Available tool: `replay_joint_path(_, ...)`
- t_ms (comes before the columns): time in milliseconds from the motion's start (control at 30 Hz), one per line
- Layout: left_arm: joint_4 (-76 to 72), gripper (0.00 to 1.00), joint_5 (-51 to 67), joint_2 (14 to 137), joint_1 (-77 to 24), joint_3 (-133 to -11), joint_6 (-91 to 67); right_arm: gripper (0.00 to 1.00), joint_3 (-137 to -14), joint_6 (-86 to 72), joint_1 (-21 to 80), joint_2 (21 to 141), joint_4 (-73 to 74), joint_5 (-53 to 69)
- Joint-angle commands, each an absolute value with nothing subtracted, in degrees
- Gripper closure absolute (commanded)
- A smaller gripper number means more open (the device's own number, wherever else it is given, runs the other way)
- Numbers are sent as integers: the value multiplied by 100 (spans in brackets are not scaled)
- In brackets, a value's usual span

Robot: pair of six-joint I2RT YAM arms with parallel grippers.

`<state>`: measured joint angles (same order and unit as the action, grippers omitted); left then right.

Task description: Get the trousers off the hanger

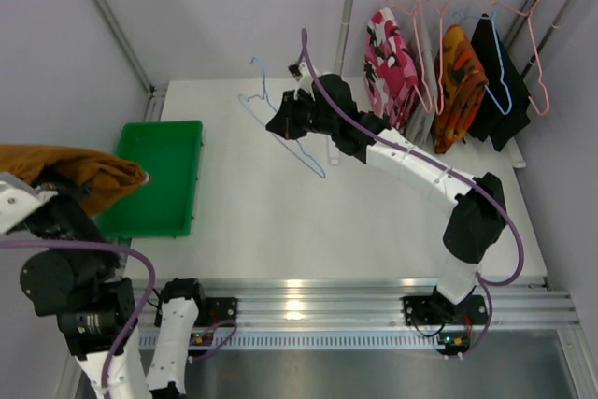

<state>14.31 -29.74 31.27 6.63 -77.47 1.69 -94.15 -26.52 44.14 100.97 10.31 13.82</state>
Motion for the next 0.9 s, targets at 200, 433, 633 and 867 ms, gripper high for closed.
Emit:
replay_joint_path(200,632,100,-3489,1320,923,-5827,1731,100,-9440,-2320,4482,9703,1072,1600)
replay_joint_path(433,721,100,-3647,422,897,-4528,2364,100,-9185,-2276,4482,9510,1134,1600)
replay_joint_path(633,590,100,-3218,500,888,-3913,2382,100,-9044,-2426,4482,9475,1099,1600)
replay_joint_path(867,-656,100,-2278,2326,888,-3542,2329,100,-8947,-2566,4465,9413,1125,1626)
